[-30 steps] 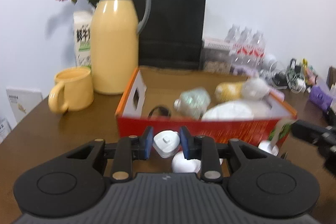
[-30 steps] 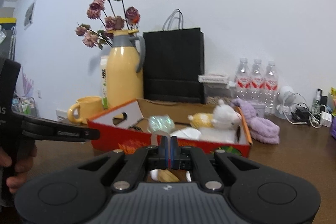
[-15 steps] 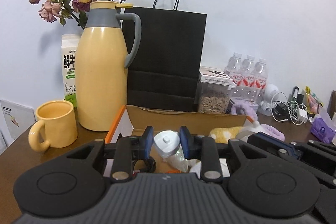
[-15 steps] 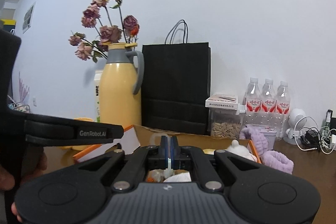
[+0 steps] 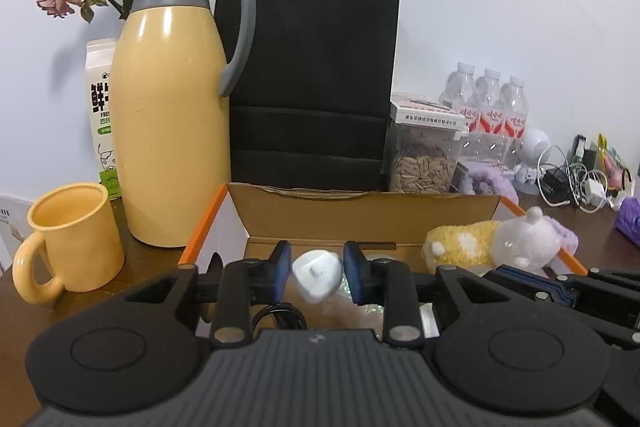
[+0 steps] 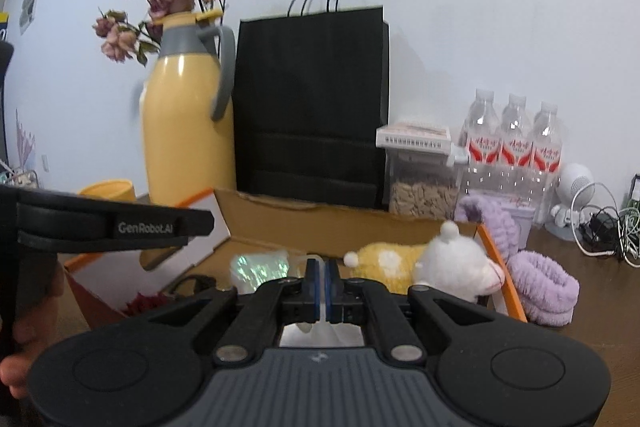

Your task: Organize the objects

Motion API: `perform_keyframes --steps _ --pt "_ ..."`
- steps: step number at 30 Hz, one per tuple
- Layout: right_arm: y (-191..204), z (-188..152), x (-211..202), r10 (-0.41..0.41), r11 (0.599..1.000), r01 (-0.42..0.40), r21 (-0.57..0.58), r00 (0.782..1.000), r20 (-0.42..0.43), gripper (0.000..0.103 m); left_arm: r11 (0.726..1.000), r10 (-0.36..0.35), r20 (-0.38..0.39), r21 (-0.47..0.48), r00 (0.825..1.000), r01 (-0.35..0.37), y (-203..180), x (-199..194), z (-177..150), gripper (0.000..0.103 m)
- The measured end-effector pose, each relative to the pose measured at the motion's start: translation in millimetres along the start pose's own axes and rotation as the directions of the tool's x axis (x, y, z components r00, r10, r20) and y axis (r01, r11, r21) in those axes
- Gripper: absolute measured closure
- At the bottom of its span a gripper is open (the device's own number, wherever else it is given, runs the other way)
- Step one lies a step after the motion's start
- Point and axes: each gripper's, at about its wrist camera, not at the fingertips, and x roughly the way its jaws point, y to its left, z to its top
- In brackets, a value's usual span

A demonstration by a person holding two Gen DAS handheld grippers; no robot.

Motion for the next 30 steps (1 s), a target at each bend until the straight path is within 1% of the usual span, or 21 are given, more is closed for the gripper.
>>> perform_keyframes --steps 1,2,3,4,5,6,7,9,19,30 --pt "-1 -1 1 -0.003 1.0 0.003 0.003 1.0 -0.011 0.094 1.0 0.0 0.004 0.004 1.0 0.0 1 0 -1 0.065" --pt "-2 -2 2 -0.007 1.0 0.007 0.005 1.0 -0.022 0.093 1.0 -0.003 0.008 0.006 1.0 0.003 2 0 -2 0.049" --pt "-2 -3 3 -0.009 1.0 0.009 0.006 0.999 -0.032 0.086 1.0 0.001 0.011 0.006 1.0 -0.001 3 0 -2 0.038" --pt "-3 -4 4 -0.008 1.0 0.008 0.008 0.999 -0.037 0.072 1.0 0.005 0.023 0.001 1.0 -0.005 3 -1 -2 0.018" --pt "-3 -4 4 -0.01 1.0 0.01 0.01 0.999 -0.04 0.062 1.0 0.004 0.04 -0.002 0.999 -0.004 4 -3 -2 0.006" --pt "-4 -4 3 -0.014 1.0 0.014 0.013 0.999 -0.039 0.037 1.0 0.004 0.058 -0.004 0.998 -0.004 5 -6 -2 0.001" --pt "-4 -4 3 -0.018 1.0 0.018 0.014 0.999 -0.035 0.015 1.0 0.005 0.071 -0.007 0.997 -0.005 5 -7 -2 0.0" --pt "-4 -4 0 -0.02 1.0 0.021 0.016 1.0 -0.015 0.0 1.0 0.015 0.076 -0.015 0.997 -0.014 6 -9 -1 0.0" --pt "-3 1 -9 -0.032 0.999 0.032 0.009 0.999 0.002 0.0 0.999 0.031 0.074 -0.03 0.997 -0.029 6 -11 -1 0.0" --pt "-2 0 -37 -0.049 0.999 0.05 -0.019 0.998 0.035 0.0 0.998 0.04 0.116 -0.055 0.992 -0.034 9 -38 -6 0.0"
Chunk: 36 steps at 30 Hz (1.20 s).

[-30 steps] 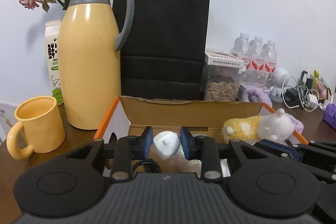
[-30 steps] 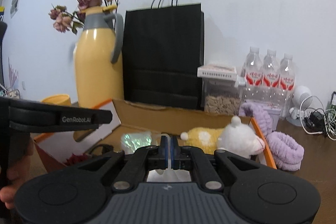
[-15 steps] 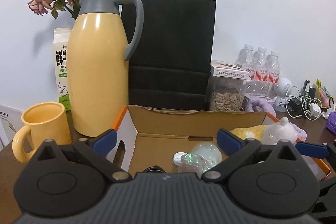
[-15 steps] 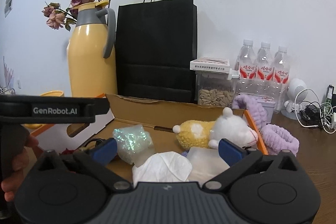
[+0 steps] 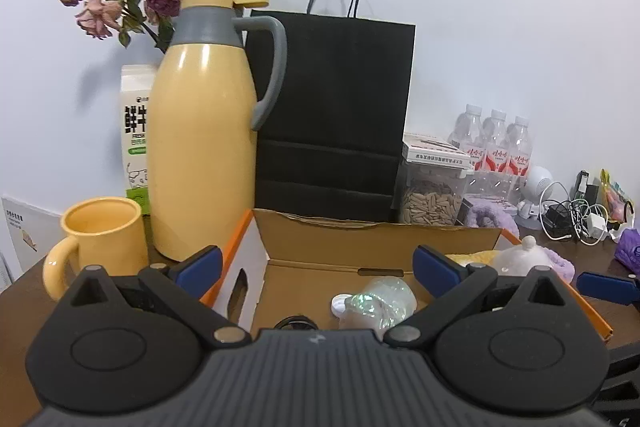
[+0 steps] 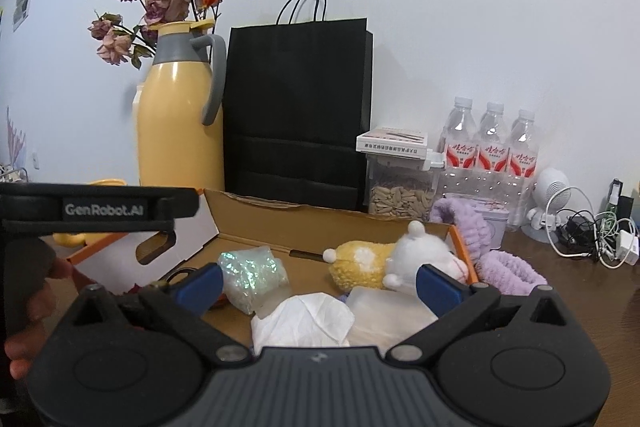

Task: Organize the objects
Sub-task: 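Move both grippers back to the items beside the box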

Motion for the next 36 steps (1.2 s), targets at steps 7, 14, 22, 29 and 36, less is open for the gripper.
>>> perform_keyframes --steps 7,14,22,29,36 --pt "-3 -12 -25 -0.022 0.999 0.022 -0.026 1.0 0.003 0.0 1.0 0.002 -0.026 0.009 1.0 -0.001 5 -22 -11 0.0" --pt "-10 -38 -55 -0.038 0.999 0.038 -0.02 0.999 -0.023 0.0 0.999 0.001 -0.076 0.048 0.997 0.003 8 -45 -31 0.0" --pt "-17 -62 -87 -0.024 1.0 0.024 -0.003 0.998 -0.058 0.002 0.999 0.014 -0.116 0.039 0.993 -0.009 17 -71 -48 0.0" --pt "-16 -78 -109 0.025 1.0 -0.025 -0.001 0.995 -0.101 0.03 1.0 0.02 -0.134 0.02 0.991 -0.017 26 -88 -58 0.0" --pt "-11 -85 -131 0.127 0.992 -0.126 0.017 0.988 -0.084 0.047 1.0 0.028 -0.143 0.005 0.989 -0.028 32 -96 -63 0.0"
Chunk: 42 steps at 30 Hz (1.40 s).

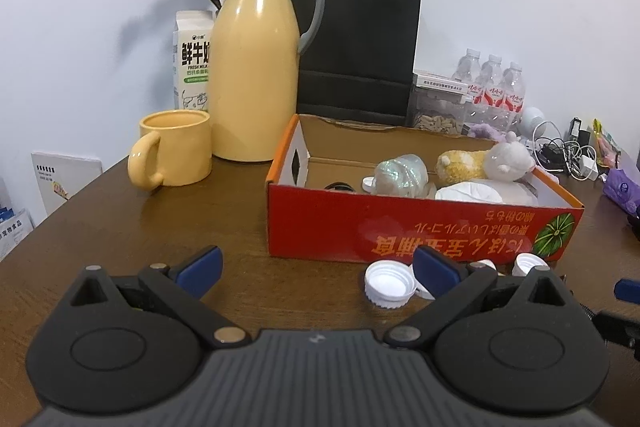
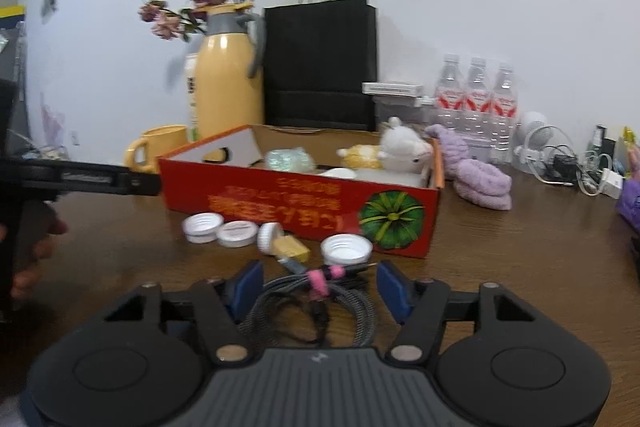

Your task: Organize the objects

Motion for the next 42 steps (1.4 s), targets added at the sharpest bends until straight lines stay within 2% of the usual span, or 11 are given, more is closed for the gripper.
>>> perform_keyframes --steps 2,5,7,8,18,19,21,23,29,35,42 --pt "5 -2 -1 0.016 1.0 -0.016 -0.015 1.0 -0.012 0.051 1.0 0.001 -0.004 -0.002 1.0 -0.001 1 -1 -1 0.0" --pt "8 -2 1 0.028 0.999 -0.029 -0.022 0.999 -0.03 0.064 1.0 -0.001 -0.009 0.002 1.0 0.001 0 -1 -2 0.0" --pt "6 -2 6 0.035 0.999 -0.036 -0.008 0.998 -0.059 0.081 1.0 -0.001 -0.013 0.008 1.0 0.001 -1 -1 -3 0.0" --pt "5 -2 8 0.041 0.999 -0.041 -0.001 0.997 -0.072 0.083 1.0 -0.001 -0.016 0.011 1.0 0.001 -1 -1 -4 0.0" --pt "9 -3 21 0.081 0.997 -0.083 -0.007 0.987 -0.141 0.084 1.0 0.003 -0.038 0.014 0.999 -0.002 -1 3 -6 0.0" --pt "9 -3 22 0.083 0.996 -0.084 -0.006 0.986 -0.147 0.085 1.0 0.003 -0.039 0.015 0.999 -0.002 -1 4 -6 0.0" --pt "8 -3 24 0.094 0.996 -0.094 0.003 0.984 -0.154 0.095 1.0 0.002 -0.04 0.014 0.999 -0.002 -1 4 -6 0.0" --pt "8 -2 23 0.093 0.996 -0.093 0.006 0.985 -0.148 0.096 1.0 0.002 -0.04 0.014 0.999 -0.001 -1 3 -5 0.0" --pt "3 1 16 0.074 0.997 -0.072 0.028 0.993 -0.089 0.1 1.0 0.003 -0.041 0.014 0.999 -0.003 -1 3 -6 0.0" --pt "-13 16 3 0.055 0.991 -0.058 0.122 0.998 0.03 0.101 1.0 0.012 -0.061 0.02 0.998 -0.011 -1 9 -6 0.0" --pt "-20 40 17 0.036 0.989 -0.049 0.138 0.995 0.095 0.101 0.998 0.017 -0.172 0.061 0.985 -0.007 -10 34 -10 0.0"
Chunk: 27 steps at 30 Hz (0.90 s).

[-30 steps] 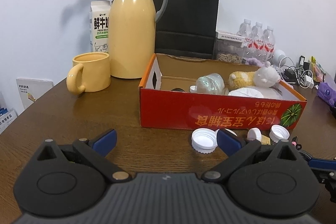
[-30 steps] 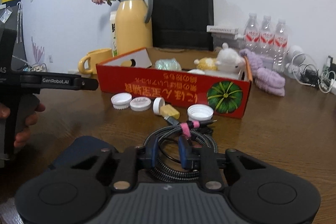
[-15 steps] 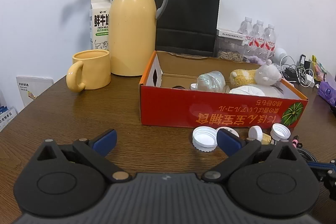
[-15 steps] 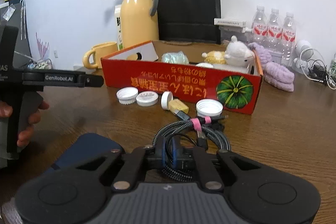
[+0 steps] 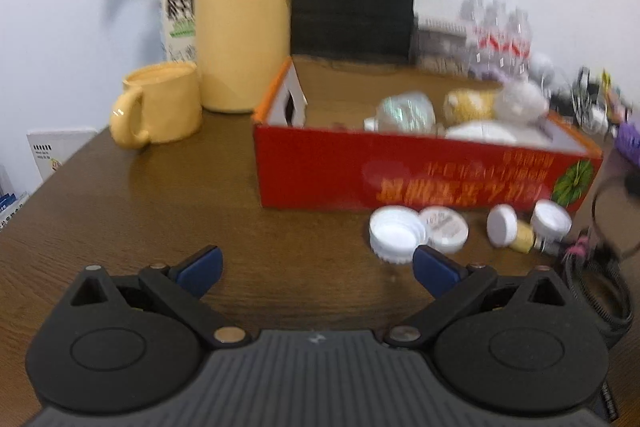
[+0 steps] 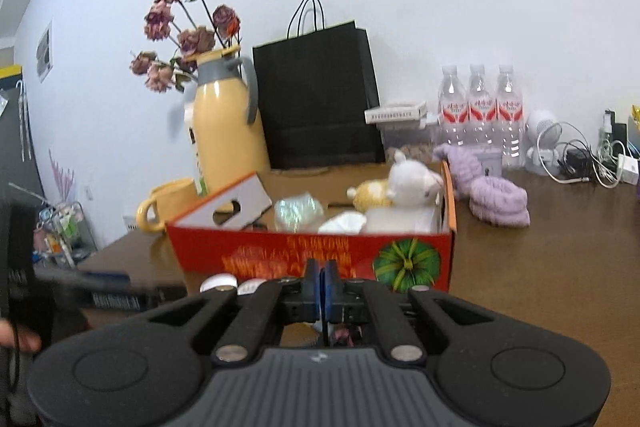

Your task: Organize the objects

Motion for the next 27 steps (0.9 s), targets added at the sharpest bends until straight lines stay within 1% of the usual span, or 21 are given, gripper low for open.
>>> perform_keyframes --steps 2,7,11,12,13,14,15,16,19,22,27 --pt "1 4 7 0.0 1.0 0.0 -0.01 1.0 0.007 0.101 1.0 -0.006 -0.025 0.01 1.0 0.006 -3 8 1 0.0" --pt "2 4 17 0.003 1.0 -0.003 -0.016 1.0 0.007 0.101 0.999 -0.008 -0.045 0.035 0.999 0.009 -15 26 8 0.0" --pt "2 2 16 0.0 1.0 0.0 -0.014 1.0 0.013 0.101 0.998 -0.019 -0.038 0.054 0.999 0.021 -25 34 12 0.0" --pt "2 2 16 -0.001 1.0 0.001 -0.013 1.0 0.013 0.101 0.998 -0.031 -0.032 0.056 0.999 0.033 -26 35 12 0.004" --pt "2 2 16 -0.002 1.0 0.002 -0.013 1.0 0.012 0.101 0.997 -0.049 -0.03 0.054 0.998 0.05 -26 34 14 0.019" --pt "2 1 16 -0.002 1.0 0.002 -0.014 1.0 0.01 0.101 0.997 -0.063 -0.033 0.052 0.997 0.064 -26 33 14 0.046" --pt "3 1 17 -0.001 1.0 0.002 -0.015 1.0 0.009 0.101 0.996 -0.067 -0.036 0.055 0.997 0.069 -27 32 14 0.058" --pt "3 0 17 -0.002 1.0 0.002 -0.017 1.0 0.008 0.101 0.996 -0.059 -0.025 0.063 0.998 0.061 -27 30 14 0.062" --pt "4 -1 16 -0.004 1.0 0.004 -0.02 1.0 0.009 0.101 0.993 -0.101 0.004 0.06 0.995 0.101 -26 20 14 0.062" --pt "5 -1 15 -0.007 1.0 0.007 -0.025 1.0 0.016 0.101 0.993 -0.105 0.061 0.066 0.993 0.101 -28 5 16 0.062" --pt "8 4 16 -0.008 0.999 0.009 -0.031 0.999 0.033 0.101 0.993 -0.116 0.132 0.05 0.984 0.11 -29 -14 28 0.062"
